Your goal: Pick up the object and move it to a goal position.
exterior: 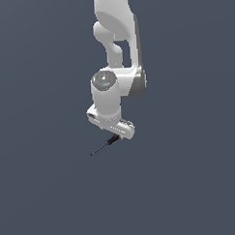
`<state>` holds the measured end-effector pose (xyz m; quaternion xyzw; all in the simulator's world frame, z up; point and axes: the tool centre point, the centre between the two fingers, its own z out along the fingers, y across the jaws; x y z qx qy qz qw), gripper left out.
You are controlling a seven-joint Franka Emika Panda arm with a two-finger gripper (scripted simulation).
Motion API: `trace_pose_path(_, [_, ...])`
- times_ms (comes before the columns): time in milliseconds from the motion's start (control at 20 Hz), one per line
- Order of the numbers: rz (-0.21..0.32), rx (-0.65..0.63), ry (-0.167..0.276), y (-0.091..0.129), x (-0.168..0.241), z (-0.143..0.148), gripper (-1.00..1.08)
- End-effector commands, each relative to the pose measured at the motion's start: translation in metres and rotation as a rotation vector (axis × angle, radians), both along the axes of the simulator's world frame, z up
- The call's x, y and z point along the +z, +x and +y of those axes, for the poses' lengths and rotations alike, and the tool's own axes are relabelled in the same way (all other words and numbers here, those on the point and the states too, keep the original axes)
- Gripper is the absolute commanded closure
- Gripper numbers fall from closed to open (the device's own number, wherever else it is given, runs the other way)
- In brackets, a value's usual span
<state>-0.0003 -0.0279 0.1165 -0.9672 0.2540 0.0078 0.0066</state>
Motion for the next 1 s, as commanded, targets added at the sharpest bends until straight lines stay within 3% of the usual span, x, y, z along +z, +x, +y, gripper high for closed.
trace_pose_path(0, [-0.001,-0.082,-0.002,0.0,-0.01,-0.004,-0.92])
trace_pose_path(450, [-0.005,-0.31,-0.013,0.0,-0.039,-0.018,-0.92])
trace_pose_path(950, [-0.008,-0.408,-0.019,-0.001,-0.052,-0.024,-0.92])
